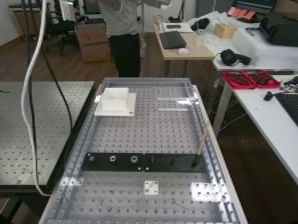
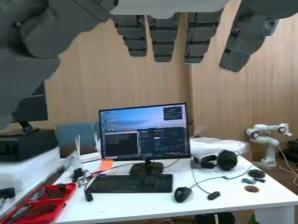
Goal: Grab the paper clip and place it in the clear container
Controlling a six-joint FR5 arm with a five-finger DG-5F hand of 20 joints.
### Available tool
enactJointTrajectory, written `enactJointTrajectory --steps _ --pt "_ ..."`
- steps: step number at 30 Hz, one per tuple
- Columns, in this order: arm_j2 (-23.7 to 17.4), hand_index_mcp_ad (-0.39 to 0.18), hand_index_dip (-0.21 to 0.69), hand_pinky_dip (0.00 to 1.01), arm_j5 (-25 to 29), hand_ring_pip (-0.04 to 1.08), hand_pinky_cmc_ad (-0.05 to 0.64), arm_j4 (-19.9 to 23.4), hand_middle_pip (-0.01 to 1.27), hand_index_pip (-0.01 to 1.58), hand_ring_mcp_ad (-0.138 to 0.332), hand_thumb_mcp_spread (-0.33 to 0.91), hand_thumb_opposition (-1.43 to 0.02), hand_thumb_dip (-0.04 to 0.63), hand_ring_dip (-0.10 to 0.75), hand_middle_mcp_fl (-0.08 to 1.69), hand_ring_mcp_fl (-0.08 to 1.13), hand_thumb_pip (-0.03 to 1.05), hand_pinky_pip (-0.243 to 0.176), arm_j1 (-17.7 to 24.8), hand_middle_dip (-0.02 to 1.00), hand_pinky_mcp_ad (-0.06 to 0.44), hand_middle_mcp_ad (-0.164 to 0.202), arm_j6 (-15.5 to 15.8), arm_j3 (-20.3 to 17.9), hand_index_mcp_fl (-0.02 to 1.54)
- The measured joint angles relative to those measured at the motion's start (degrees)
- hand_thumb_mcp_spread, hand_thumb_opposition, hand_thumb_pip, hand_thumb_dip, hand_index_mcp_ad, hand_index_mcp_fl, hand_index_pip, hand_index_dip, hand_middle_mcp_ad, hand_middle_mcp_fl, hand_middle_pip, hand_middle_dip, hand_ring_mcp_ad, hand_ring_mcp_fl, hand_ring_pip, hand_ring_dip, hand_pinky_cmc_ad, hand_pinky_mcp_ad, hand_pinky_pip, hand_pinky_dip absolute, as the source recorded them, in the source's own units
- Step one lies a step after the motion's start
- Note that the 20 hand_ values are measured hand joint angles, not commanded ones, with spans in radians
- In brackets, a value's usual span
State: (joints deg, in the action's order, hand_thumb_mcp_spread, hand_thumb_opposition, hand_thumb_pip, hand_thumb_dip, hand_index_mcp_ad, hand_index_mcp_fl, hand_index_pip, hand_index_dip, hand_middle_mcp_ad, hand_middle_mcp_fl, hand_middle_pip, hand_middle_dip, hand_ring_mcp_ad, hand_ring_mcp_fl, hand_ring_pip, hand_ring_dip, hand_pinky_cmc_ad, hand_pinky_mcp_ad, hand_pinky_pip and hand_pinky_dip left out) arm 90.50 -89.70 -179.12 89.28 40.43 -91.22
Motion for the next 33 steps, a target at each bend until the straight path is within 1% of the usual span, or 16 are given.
enactJointTrajectory --steps 2,4,7,9,12,13,17,20,22,23,24,26,27,28,30,33 --pt "0.41 0.016 0.162 0.17 0.91 0.11 0.351 0.36 0.13 0.07 0.138 0.21 -0.6 0.007 0.017 -0.03 0.02 0.21 -0.059 -0.02 0.08 0.281 0.082 0.07 -0.98 -0.01" --pt "0.96 0.017 0.169 0.17 1.6 0.11 0.351 0.5 0.13 0.07 0.145 0.21 -0.6 0.007 0.017 -0.03 0.02 0.21 -0.059 -0.11 0.08 0.281 0.099 -0.12 -1.71 -0.01" --pt "1.92 0.021 0.171 0.17 2.78 0.11 0.346 0.77 0.13 0.07 0.152 0.21 -0.62 0.003 0.017 -0.03 0.02 0.23 -0.059 -0.39 0.08 0.278 0.101 -0.72 -3.14 -0.01" --pt "2.54 0.024 0.169 0.17 3.82 0.11 0.367 1.25 0.13 0.07 0.152 0.24 -0.63 0.007 0.017 -0.03 0.02 0.24 -0.059 -0.62 0.08 0.276 0.101 -0.98 -4.37 -0.01" --pt "3.39 0.024 0.173 0.17 5.19 0.11 0.365 2.45 0.14 0.07 0.152 0.26 -0.63 0.007 0.017 -0.03 0.02 0.26 -0.061 -1.02 0.09 0.286 0.101 -1.46 -6.17 -0.01" --pt "3.83 0.021 0.173 0.17 5.88 0.11 0.365 3.21 0.14 0.07 0.152 0.28 -0.63 0.007 0.017 -0.03 0.02 0.29 -0.061 -1.21 0.09 0.286 0.099 -1.51 -7.06 -0.01" --pt "5.82 0.024 0.164 0.18 7.88 0.1 0.365 5.83 0.13 0.07 0.152 0.32 -0.66 0.044 0.019 0.03 0.02 0.34 -0.061 -2.04 0.11 0.284 0.101 -1.65 -10.02 -0.01" --pt "7.13 0.012 0.164 0.18 8.82 0.1 0.367 6.51 0.14 0.09 0.152 0.36 -0.69 0.089 0.019 0.04 0.02 0.4 -0.058 -2.69 0.13 0.284 0.101 -2.12 -11.34 0.0" --pt "8.02 -0.002 0.164 0.18 9.26 0.11 0.363 7.25 0.14 0.09 0.152 0.37 -0.7 0.115 0.033 0.04 0.02 0.4 -0.058 -3.33 0.15 0.284 0.101 -2.42 -12.32 -0.01" --pt "8.48 -0.007 0.164 0.18 9.45 0.1 0.363 7.83 0.14 0.11 0.152 0.37 -0.71 0.138 0.037 0.04 0.02 0.42 -0.058 -3.73 0.16 0.284 0.108 -2.52 -12.83 0.02" --pt "8.8 -0.009 0.164 0.18 9.53 0.1 0.363 8.19 0.13 0.14 0.152 0.39 -0.71 0.143 0.037 0.04 0.02 0.44 -0.058 -4.03 0.16 0.284 0.105 -2.59 -13.12 0.04" --pt "9.6 -0.01 0.168 0.18 9.68 0.1 0.363 9.14 0.14 0.25 0.147 0.42 -0.71 0.176 0.033 0.03 0.02 0.48 -0.058 -4.82 0.16 0.284 0.105 -2.72 -13.64 0.05" --pt "9.76 -0.016 0.169 0.18 9.72 0.1 0.361 9.36 0.14 0.29 0.145 0.42 -0.73 0.178 0.037 0.02 0.02 0.48 -0.058 -4.98 0.17 0.284 0.105 -2.71 -13.74 0.05" --pt "10.18 -0.024 0.173 0.19 9.76 0.11 0.365 9.81 0.14 0.34 0.145 0.42 -0.72 0.202 0.04 0.02 0.02 0.48 -0.056 -5.32 0.17 0.284 0.108 -2.57 -13.92 0.05" --pt "11.09 -0.037 0.173 0.19 9.75 0.1 0.365 10.26 0.13 0.4 0.145 0.42 -0.74 0.222 0.042 0.02 0.02 0.48 -0.044 -5.87 0.17 0.284 0.103 -2.28 -13.92 0.05" --pt "13.25 -0.038 0.169 0.19 9.43 0.11 0.361 10.69 0.13 0.47 0.145 0.42 -0.74 0.227 0.044 0.02 0.02 0.48 -0.044 -7.05 0.17 0.284 0.108 -1.67 -13.34 0.05"
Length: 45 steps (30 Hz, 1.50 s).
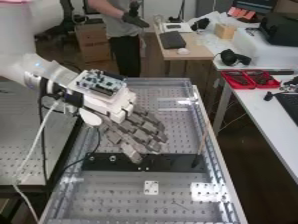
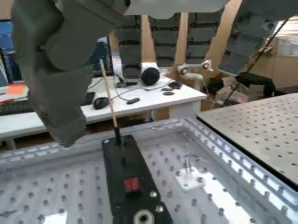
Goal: Grab the paper clip and place it in the clear container
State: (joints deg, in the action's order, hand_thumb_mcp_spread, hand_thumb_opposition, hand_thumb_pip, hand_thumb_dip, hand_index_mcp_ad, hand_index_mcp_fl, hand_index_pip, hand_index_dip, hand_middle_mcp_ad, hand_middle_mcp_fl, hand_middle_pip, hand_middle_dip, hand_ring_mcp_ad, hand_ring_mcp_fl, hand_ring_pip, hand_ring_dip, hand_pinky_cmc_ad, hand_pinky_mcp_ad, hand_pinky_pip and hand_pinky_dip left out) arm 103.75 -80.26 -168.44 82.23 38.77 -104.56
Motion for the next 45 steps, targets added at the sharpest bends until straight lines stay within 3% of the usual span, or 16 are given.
enactJointTrajectory --steps 3,11,16,22,27,45 --pt "2.44 -0.04 0.176 0.18 -0.77 0.1 0.361 0.59 0.13 0.53 0.145 0.43 -0.76 0.253 0.051 0.0 0.02 0.48 -0.044 -1.42 0.17 0.283 0.103 0.71 1.25 0.05" --pt "8.97 -0.058 0.187 0.18 -4.96 0.1 0.367 3.54 0.13 0.98 0.129 0.46 -0.77 0.262 0.051 0.02 0.02 0.51 -0.026 -6.15 0.17 0.278 0.108 2.56 6.35 0.05" --pt "12.74 -0.075 0.178 0.18 -8.34 0.11 0.353 4.79 0.14 1.14 0.126 0.49 -0.8 0.269 0.051 0.04 0.02 0.52 -0.012 -8.78 0.17 0.279 0.108 3.25 10.11 0.13" --pt "15.68 -0.096 0.157 0.18 -13.76 0.12 0.346 8.94 0.14 1.21 0.113 0.49 -0.82 0.269 0.059 0.1 0.02 0.52 0.003 -11.41 0.17 0.262 0.103 5.15 12.45 0.2" --pt "17.66 -0.103 0.14 0.18 -15.65 0.11 0.346 8.93 0.14 1.25 0.115 0.49 -0.82 0.269 0.063 0.12 0.03 0.51 0.021 -12.62 0.17 0.264 0.099 6.0 13.91 0.23" --pt "19.44 -0.11 0.108 0.18 -18.97 0.11 0.346 13.74 0.14 1.32 0.101 0.48 -0.82 0.269 0.077 0.13 0.05 0.53 0.037 -13.27 0.19 0.262 0.091 9.22 10.89 0.25"
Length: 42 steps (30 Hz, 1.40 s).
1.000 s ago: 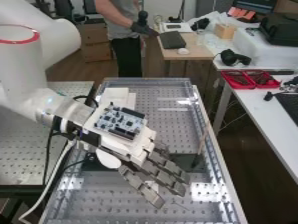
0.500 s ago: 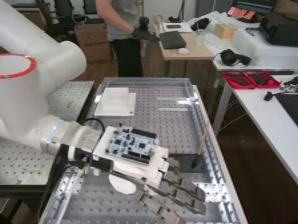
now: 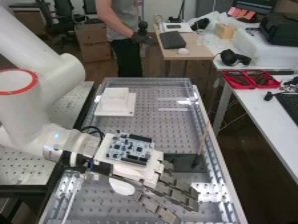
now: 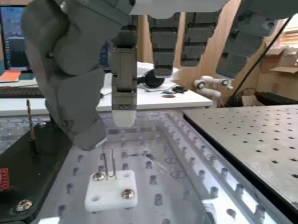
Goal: Grab the paper clip and place it in the clear container
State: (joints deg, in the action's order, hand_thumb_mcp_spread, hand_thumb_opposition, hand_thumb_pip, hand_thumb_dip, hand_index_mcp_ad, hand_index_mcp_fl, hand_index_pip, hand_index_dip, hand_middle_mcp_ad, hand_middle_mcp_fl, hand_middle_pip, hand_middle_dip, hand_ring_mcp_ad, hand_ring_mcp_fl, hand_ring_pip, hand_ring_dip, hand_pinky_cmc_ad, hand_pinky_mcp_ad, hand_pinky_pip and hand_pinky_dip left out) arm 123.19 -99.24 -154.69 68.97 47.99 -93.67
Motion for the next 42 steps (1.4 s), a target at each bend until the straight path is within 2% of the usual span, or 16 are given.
enactJointTrajectory --steps 11,13,30,42 --pt "0.93 -0.113 0.086 0.18 -1.77 0.11 0.346 0.34 0.14 1.35 0.101 0.48 -0.82 0.269 0.08 0.15 0.06 0.53 0.037 -0.59 0.19 0.264 0.093 2.76 0.38 0.27" --pt "1.09 -0.108 0.086 0.18 -2.15 0.11 0.346 0.25 0.14 1.35 0.101 0.48 -0.82 0.269 0.08 0.16 0.06 0.53 0.051 -0.69 0.19 0.262 0.093 3.02 0.52 0.27" --pt "2.54 -0.113 0.063 0.18 -6.32 0.11 0.349 -0.63 0.13 1.38 0.093 0.49 -0.83 0.269 0.08 0.19 0.08 0.53 0.051 -1.63 0.19 0.264 0.087 5.54 2.15 0.29" --pt "3.44 -0.152 0.059 0.18 -7.7 0.1 0.346 -1.35 0.13 1.51 0.091 0.54 -0.88 0.269 0.08 0.2 0.1 0.53 0.051 -1.92 0.2 0.262 0.087 6.64 3.32 0.42"
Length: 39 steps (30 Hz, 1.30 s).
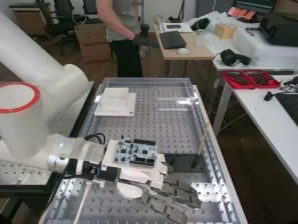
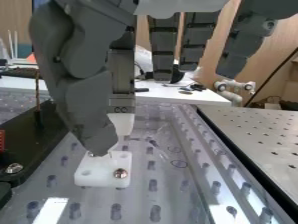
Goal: Grab the paper clip and place it in the clear container
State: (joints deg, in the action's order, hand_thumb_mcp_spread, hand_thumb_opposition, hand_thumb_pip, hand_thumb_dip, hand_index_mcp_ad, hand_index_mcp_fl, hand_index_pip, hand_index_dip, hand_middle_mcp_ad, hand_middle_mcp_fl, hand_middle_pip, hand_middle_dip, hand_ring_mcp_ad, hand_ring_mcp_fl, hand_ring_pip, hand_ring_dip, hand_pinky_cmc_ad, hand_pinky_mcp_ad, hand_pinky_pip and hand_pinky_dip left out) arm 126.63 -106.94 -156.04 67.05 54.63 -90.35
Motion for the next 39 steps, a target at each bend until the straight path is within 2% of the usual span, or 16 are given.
enactJointTrajectory --steps 11,14,24,39 --pt "0.0 -0.152 0.063 0.18 -0.34 0.11 0.346 -0.25 0.13 1.49 0.091 0.54 -0.88 0.269 0.086 0.2 0.11 0.53 0.051 -0.21 0.2 0.264 0.087 -0.27 0.09 0.4" --pt "0.0 -0.152 0.063 0.18 -0.61 0.11 0.346 -0.32 0.13 1.47 0.091 0.54 -0.88 0.269 0.086 0.21 0.11 0.53 0.065 -0.26 0.2 0.264 0.087 0.04 0.17 0.39" --pt "0.37 -0.152 0.059 0.18 -1.7 0.11 0.349 -1.28 0.13 1.44 0.093 0.53 -0.87 0.269 0.086 0.21 0.11 0.53 0.063 -0.57 0.2 0.264 0.086 0.85 1.65 0.33" --pt "0.78 -0.152 0.059 0.18 -3.03 0.11 0.346 -2.28 0.13 1.44 0.089 0.53 -0.87 0.267 0.086 0.21 0.11 0.54 0.063 -0.65 0.2 0.264 0.087 1.61 2.04 0.35"
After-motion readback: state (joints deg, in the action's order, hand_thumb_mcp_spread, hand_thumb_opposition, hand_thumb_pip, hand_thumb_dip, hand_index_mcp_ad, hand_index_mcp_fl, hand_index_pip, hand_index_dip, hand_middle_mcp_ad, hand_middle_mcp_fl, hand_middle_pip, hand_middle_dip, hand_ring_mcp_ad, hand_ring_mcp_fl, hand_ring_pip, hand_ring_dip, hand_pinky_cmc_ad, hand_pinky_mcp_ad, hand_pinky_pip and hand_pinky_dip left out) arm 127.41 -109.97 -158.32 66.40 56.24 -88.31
